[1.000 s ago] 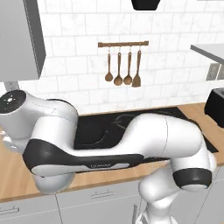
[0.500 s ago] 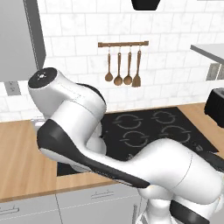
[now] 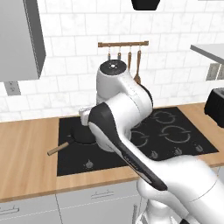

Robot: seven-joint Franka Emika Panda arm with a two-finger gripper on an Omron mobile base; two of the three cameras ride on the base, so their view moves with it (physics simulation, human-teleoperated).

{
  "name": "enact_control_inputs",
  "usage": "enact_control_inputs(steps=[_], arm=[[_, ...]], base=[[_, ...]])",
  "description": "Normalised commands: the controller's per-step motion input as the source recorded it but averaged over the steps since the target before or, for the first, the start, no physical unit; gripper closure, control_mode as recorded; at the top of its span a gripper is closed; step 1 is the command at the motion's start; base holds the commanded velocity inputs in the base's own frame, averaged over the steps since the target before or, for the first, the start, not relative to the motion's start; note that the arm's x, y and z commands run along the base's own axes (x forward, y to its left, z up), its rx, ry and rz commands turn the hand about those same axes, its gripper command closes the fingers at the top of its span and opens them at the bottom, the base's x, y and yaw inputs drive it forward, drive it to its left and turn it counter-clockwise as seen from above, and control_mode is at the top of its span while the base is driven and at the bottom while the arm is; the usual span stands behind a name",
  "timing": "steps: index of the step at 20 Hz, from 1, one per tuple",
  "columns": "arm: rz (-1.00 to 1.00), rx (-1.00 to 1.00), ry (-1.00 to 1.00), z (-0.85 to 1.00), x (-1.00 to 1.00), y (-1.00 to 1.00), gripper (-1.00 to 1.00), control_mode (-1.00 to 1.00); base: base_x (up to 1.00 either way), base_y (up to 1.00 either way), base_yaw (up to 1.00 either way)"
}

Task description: Pick the kettle from the counter and place it on a stove burner. Then turn the burner on.

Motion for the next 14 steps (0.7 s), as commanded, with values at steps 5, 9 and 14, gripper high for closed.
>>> enact_control_inputs(steps=[5, 9, 14], arm=[[0.25, -0.03, 0.01, 0.03, 0.78, -0.99, 1.0, -1.0], [0.18, -0.08, 0.18, 0.0, 1.0, -0.87, 1.0, -1.0], [0.12, -0.07, 0.29, -0.05, 0.98, -0.88, 1.0, -1.0]], base=[[0.0, 0.0, 0.0], [0.0, 0.0, 0.0], [0.0, 0.0, 0.0]])
